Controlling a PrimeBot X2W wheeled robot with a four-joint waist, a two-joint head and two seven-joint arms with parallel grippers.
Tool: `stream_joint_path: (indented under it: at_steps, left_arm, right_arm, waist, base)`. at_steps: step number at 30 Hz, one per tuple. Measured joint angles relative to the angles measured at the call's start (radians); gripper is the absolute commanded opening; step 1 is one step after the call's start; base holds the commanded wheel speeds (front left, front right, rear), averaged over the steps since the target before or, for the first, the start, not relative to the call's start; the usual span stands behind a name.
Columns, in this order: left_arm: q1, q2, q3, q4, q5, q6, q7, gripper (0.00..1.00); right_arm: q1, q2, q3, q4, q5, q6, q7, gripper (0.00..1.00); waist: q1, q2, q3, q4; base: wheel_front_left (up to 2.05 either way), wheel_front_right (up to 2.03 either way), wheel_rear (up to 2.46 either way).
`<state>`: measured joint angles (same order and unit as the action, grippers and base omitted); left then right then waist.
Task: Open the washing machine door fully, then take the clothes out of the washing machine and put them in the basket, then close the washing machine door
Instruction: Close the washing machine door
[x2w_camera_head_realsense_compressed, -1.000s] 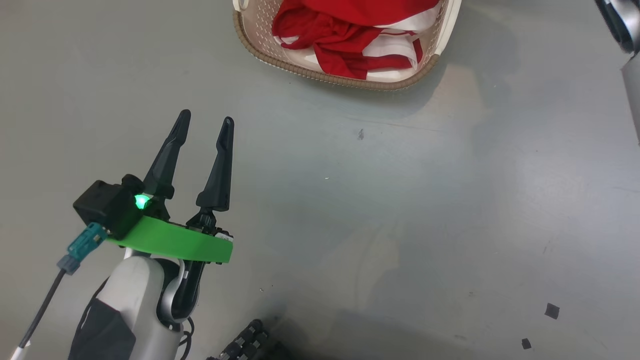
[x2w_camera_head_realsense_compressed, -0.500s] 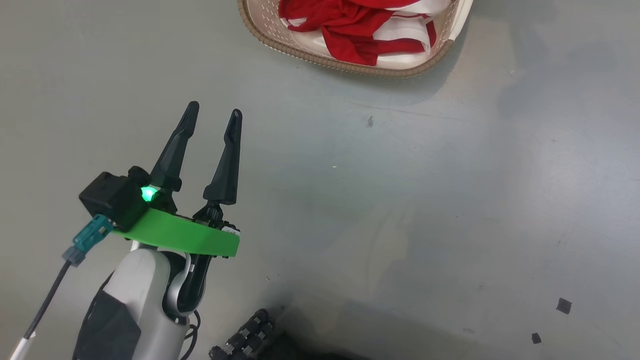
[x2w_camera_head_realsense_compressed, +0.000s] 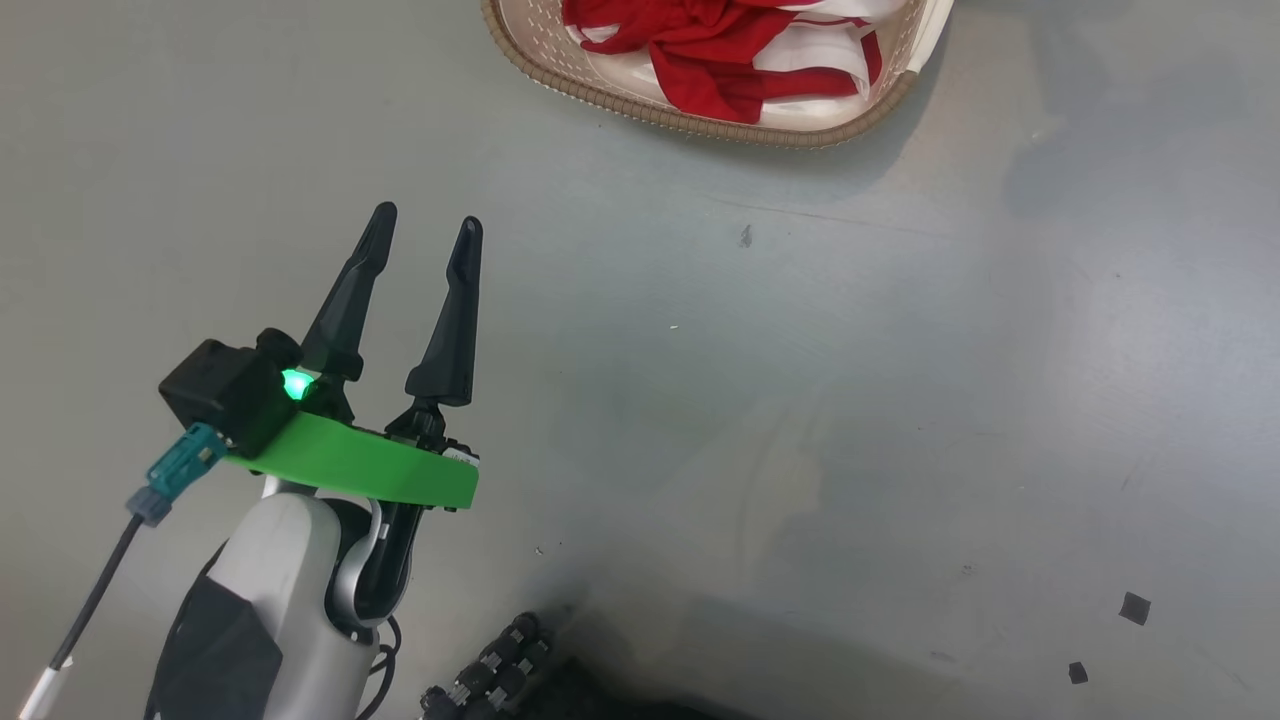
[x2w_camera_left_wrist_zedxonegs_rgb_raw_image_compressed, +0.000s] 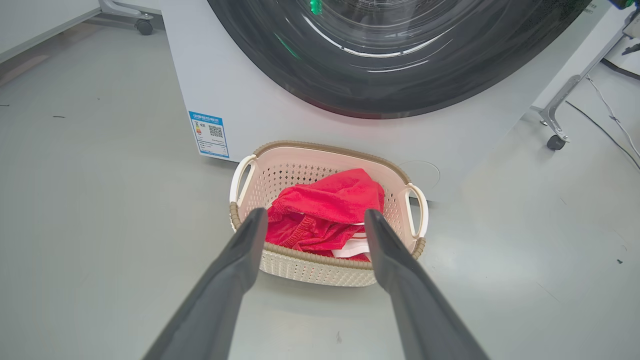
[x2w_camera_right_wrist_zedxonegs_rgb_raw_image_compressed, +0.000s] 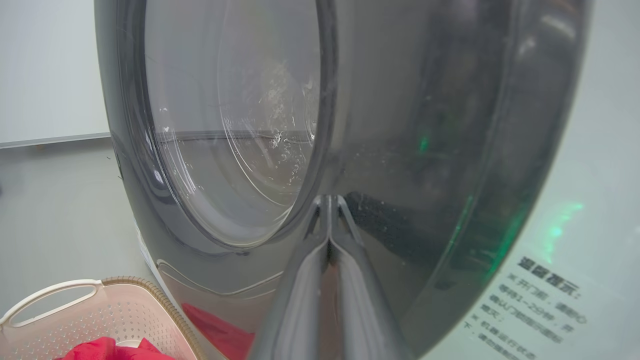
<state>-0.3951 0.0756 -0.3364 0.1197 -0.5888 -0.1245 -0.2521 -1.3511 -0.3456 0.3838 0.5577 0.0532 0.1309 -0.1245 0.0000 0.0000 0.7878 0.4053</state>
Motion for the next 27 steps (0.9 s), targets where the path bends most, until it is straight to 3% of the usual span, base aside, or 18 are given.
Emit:
stream_joint_path:
  at_steps: [14,27]
  left_arm:
    - [-0.021,0.000,0.016,0.030,0.001,-0.001,0.000,1.00]
    - [-0.015,0.041,0.026,0.067,0.032,-0.001,0.000,1.00]
  right_arm:
    - [0.063,0.007,0.030,0.094,0.000,-0.011,-0.080,0.00]
    - [0.274,0.087,0.072,0.146,0.028,-0.010,-0.120,0.00]
  waist:
    - [0.0000,0.0000,-0.053,-0.022]
    - [0.0000,0.0000,-0.190,-0.073]
  base:
    - [0.00,0.00,0.00]
    - [0.00,0.00,0.00]
